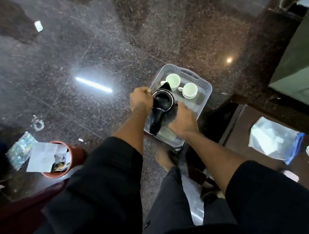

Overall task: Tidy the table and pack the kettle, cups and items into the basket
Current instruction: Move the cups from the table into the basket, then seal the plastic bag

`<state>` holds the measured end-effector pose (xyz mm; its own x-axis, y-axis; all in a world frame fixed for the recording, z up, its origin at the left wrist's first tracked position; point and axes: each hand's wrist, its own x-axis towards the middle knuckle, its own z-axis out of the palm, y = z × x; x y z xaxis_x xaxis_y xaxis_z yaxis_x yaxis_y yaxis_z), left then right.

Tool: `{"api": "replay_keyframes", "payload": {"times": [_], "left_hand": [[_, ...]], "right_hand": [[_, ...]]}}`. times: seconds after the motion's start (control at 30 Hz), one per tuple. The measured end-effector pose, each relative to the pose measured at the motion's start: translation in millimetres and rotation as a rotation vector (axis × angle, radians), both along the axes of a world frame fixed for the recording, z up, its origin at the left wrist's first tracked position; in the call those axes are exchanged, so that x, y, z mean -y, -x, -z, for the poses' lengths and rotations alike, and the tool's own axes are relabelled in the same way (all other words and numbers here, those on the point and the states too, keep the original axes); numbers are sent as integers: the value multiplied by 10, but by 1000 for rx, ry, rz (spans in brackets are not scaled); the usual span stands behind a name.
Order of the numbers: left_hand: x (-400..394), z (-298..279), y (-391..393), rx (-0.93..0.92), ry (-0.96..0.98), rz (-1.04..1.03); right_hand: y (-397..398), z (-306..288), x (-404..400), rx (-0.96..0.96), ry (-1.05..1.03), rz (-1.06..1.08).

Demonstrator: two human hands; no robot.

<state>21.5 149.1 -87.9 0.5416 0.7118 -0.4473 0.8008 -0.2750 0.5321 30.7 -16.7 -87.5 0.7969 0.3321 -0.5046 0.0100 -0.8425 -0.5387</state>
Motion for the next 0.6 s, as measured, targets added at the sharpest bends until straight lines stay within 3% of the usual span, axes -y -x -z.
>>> {"api": "replay_keyframes", "payload": {"times": [0.17, 0.3, 0.4, 0.47, 0.6], "left_hand": [[95, -23, 274, -18, -17, 47], [110, 82, 432, 49, 101, -146], [140, 203, 597, -11, 141, -258], [181, 312, 668, -28, 270, -416], [331, 398, 709, 111, 629, -669]], "right_hand": [[302, -22, -189, -156, -37, 150], [350, 11, -328, -161, -49, 274], [394, 60, -418, -182, 25, 272], [434, 82, -455, -157, 81, 266], [422, 158, -517, -211, 39, 313]]}}
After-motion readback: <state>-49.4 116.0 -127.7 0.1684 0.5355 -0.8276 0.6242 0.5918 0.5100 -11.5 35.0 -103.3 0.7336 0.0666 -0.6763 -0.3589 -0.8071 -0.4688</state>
